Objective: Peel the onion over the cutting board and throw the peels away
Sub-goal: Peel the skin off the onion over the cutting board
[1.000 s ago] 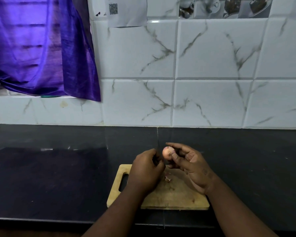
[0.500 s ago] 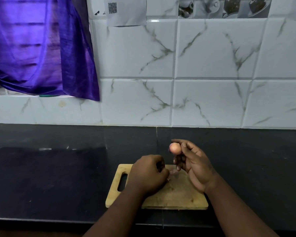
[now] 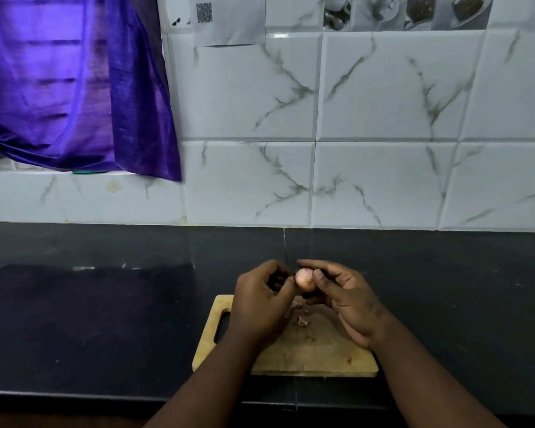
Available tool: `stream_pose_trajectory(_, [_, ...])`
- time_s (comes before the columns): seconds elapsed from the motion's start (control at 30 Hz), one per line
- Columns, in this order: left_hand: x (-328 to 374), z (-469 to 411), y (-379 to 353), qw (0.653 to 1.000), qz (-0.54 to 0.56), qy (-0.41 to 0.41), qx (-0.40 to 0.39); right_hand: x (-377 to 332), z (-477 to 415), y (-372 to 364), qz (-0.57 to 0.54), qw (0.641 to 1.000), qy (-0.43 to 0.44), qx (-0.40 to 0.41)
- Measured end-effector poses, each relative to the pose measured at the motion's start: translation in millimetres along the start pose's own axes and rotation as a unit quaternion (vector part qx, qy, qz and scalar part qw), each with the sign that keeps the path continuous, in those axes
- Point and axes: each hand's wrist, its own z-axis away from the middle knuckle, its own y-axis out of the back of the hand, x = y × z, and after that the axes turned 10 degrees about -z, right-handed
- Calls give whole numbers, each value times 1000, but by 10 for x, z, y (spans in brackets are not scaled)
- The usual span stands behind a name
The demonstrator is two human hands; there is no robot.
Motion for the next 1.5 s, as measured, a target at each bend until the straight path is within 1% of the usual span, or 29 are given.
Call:
stream_pose_trajectory(0.2, [16,-5,3,999,27,22,-12,3,-11,-1,-10,1000,2,5])
stream_pose_trajectory(0.3, [0,-13,-2,999,22,33,-24,2,-16,6,-15,1000,4,10])
stream_pose_trajectory(0.37, [-9,-18,-11,999,-13,38,-32,-11,-14,6,-31,999,6,9])
stream_pose_trajectory(0.5, [-19,-23,-27,987,-147,24,-56,-34,-9,3,-62,998,-1,1])
stream_pose_trajectory(0.6, [-11,-15,-37,983,-175,2,-57,-35,-3,0,-49,999,-9,10])
stream_pose_trajectory(0.7, [-16,-15,-40,989,-144,-18,-17,-28,-1,9,-46,999,-15,18])
stream_pose_trajectory(0.77, [-28,-14,-30,993,-109,-45,13,-18,-6,9,-52,998,-17,16])
stream_pose_trajectory(0.83, [-26,-2,-20,993,-89,-76,24,-14,-9,3,-57,998,-24,7])
stream_pose_trajectory(0.9, [-15,9,-13,993,-81,-79,27,-16,-11,1,-70,997,-31,-2])
stream_pose_trajectory(0.97, [-25,9,-11,993,-77,-73,47,-11,-17,9,-88,996,-33,-9])
stream_pose_trajectory(1.03, [-38,7,-6,992,-74,-74,64,5,-14,7,-79,996,-25,-9])
stream_pose_trajectory(1.17, [-44,5,0,996,-39,-65,54,19,-8,-14,-25,1000,12,12])
stream_pose_trajectory(1.27, [-56,-6,-9,997,-22,-56,44,9,-7,-1,-9,1000,23,16])
stream_pose_trajectory(1.4, [-87,-20,-16,996,-36,-63,43,16,-4,0,16,999,38,18])
stream_pose_trajectory(1.5, [-88,-19,-17,994,-49,-81,49,25,-6,-5,14,999,41,15])
